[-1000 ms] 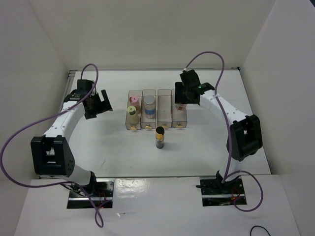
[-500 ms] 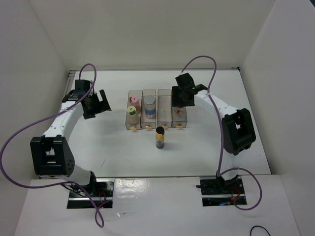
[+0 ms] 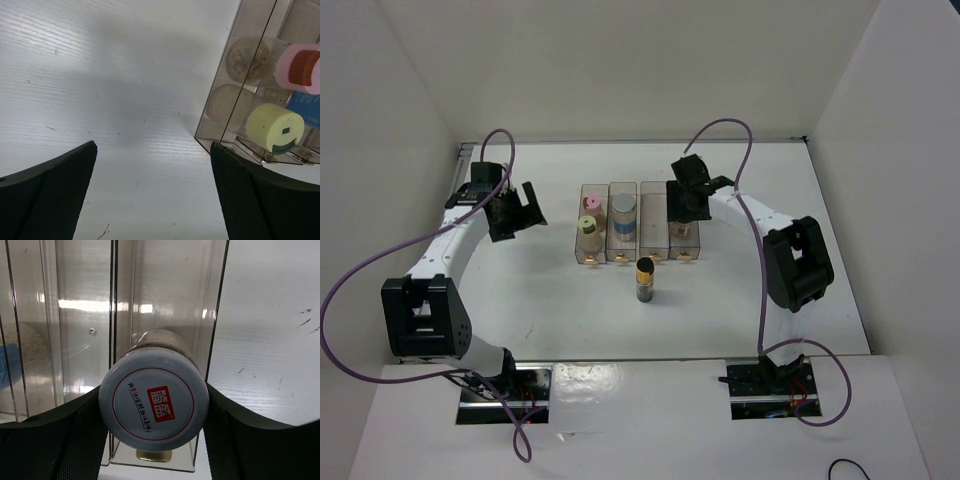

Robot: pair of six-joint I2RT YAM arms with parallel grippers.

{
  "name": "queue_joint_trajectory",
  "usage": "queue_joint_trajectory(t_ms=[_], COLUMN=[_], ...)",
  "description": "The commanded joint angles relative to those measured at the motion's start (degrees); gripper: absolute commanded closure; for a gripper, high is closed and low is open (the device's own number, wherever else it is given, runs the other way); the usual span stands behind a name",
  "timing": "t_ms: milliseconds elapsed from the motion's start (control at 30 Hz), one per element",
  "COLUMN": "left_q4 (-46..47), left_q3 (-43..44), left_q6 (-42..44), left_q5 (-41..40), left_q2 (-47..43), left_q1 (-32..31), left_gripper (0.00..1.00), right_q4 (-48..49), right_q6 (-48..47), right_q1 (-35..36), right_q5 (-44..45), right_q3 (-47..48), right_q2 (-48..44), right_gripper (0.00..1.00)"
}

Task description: Organize the condiment bottles

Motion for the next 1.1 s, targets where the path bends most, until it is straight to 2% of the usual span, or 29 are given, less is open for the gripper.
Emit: queue_joint_trajectory(t_ms=[0,1067], left_q4=[2.4,3.5], left_q3=[-0.7,-1.8], left_q6=[1.0,2.6], left_q5=[1.8,3.6], left_q2=[0.2,4.8], left_q1=[0.3,-0.2], left_gripper=[0.0,0.0], right_q4=[5.1,6.2], right_q6=[0.4,1.5], right_q1=[1.0,4.3], right_q5=[2.5,3.0], right_q3=[-0.4,-2.0], right_q2=[-1.1,0.5], right_gripper=[0.82,0.78])
